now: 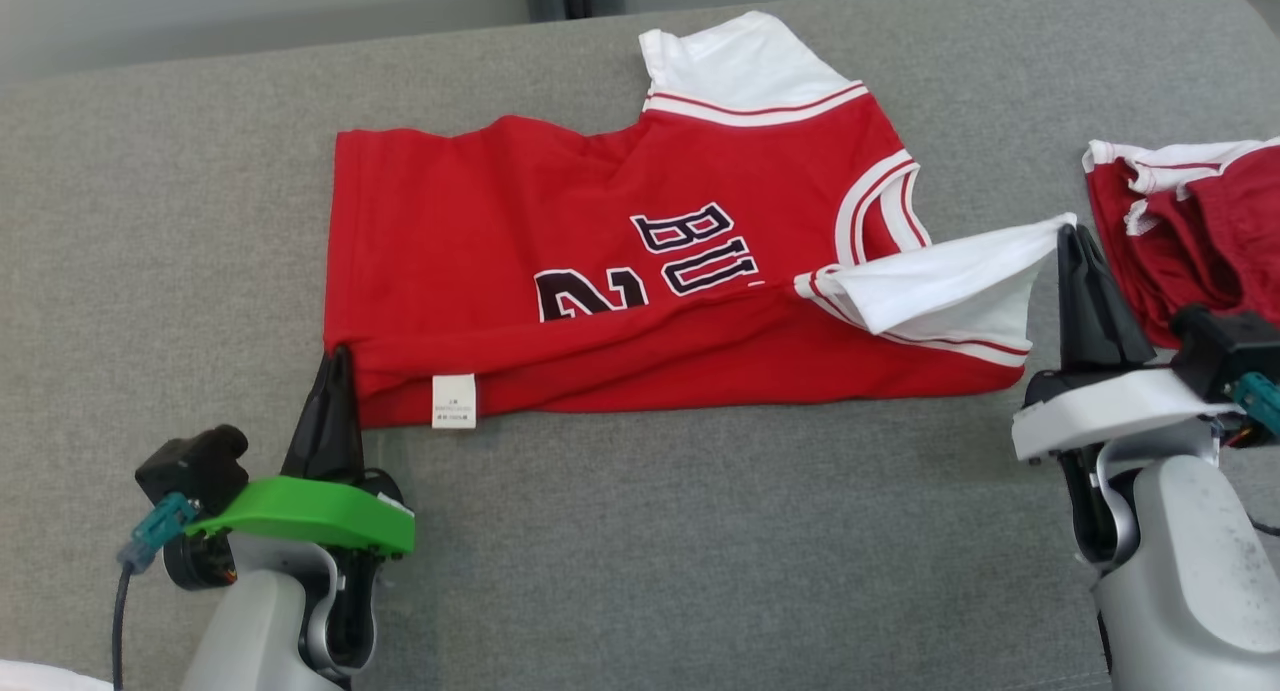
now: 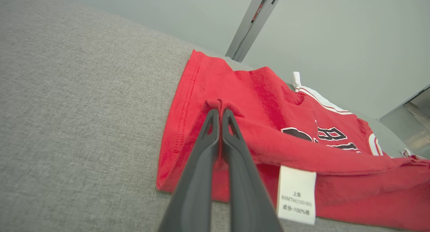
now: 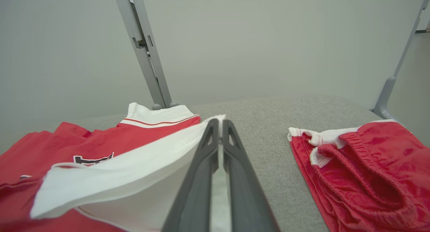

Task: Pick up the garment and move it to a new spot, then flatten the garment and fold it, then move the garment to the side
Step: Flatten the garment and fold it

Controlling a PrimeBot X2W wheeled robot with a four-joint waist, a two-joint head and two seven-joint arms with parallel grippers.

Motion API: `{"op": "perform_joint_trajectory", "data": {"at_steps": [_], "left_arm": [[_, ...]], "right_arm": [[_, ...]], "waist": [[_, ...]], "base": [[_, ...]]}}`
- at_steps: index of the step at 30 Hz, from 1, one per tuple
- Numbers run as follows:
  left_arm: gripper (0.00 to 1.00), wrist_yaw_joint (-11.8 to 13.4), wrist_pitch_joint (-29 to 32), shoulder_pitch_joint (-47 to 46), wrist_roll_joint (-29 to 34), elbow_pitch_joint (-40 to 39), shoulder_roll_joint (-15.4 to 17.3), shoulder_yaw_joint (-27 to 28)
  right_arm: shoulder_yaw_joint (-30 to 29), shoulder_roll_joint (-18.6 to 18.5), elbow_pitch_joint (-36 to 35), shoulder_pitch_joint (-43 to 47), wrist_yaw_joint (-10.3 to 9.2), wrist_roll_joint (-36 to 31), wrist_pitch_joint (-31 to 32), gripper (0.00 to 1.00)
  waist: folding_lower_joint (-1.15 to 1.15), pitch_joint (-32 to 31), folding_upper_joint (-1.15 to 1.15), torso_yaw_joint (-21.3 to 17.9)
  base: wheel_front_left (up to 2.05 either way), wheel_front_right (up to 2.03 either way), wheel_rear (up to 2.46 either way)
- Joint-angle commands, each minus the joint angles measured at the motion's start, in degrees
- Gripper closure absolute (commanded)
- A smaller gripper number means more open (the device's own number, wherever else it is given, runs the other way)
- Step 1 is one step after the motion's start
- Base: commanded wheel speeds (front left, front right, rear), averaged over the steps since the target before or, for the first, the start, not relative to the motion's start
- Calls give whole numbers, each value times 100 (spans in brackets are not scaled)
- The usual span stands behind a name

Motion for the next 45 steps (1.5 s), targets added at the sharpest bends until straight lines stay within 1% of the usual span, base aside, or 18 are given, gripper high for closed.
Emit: {"op": "perform_joint_trajectory", "data": {"at_steps": [1, 8, 14, 20, 21, 22, 23, 30, 34, 40, 45], "left_arm": [[100, 16, -1, -183, -51, 36, 75, 12], [100, 16, -2, -529, -47, 103, 85, 34], [100, 16, -2, -792, -58, 136, 117, 47], [100, 16, -2, -997, -12, 147, 72, 94], [96, 16, -2, -1020, 19, 131, 70, 127], [0, 16, -2, -1010, 78, 126, 22, 220], [0, 16, -2, -998, 117, 114, 0, 271], [0, 16, -1, -580, 374, -85, -186, 731], [0, 16, -2, -298, 591, 26, -252, 686], [0, 16, -1, -233, 700, 396, -225, 665], [0, 16, 15, -314, 823, 897, -191, 623]], "right_arm": [[-16, -16, 91, -165, -12, -96, -23, 100], [-35, -16, 333, -624, -12, -253, -23, 100], [-3, -16, 357, -1002, -12, -348, -23, 100], [-35, -16, 469, -1300, -11, -411, -23, 100], [-43, -17, 484, -1335, -11, -433, -23, 100], [-41, -16, 466, -1356, -11, -450, -23, 20], [-18, -15, 428, -1345, -11, -487, -23, 0], [-128, -16, 28, -847, -11, -463, -23, 0], [-89, -17, -13, -454, -11, -495, -23, 0], [-42, -16, 209, -148, -11, -597, -23, 0], [-28, -15, 602, -144, -11, -745, -23, 0]], "waist": [[0, 294, 0, 39], [0, 557, 0, 64], [0, 738, 0, 79], [0, 845, 0, 114], [0, 858, 0, 124], [0, 868, 0, 139], [0, 868, 0, 145], [0, 817, 0, 157], [0, 784, 0, 132], [0, 813, 0, 91], [0, 824, 0, 76]], "base": [[0, 0, 0], [0, 0, 0], [0, 0, 0], [0, 0, 0], [0, 0, 0], [0, 0, 0], [0, 0, 0], [0, 0, 0], [0, 0, 0], [0, 0, 0], [0, 0, 0]]}}
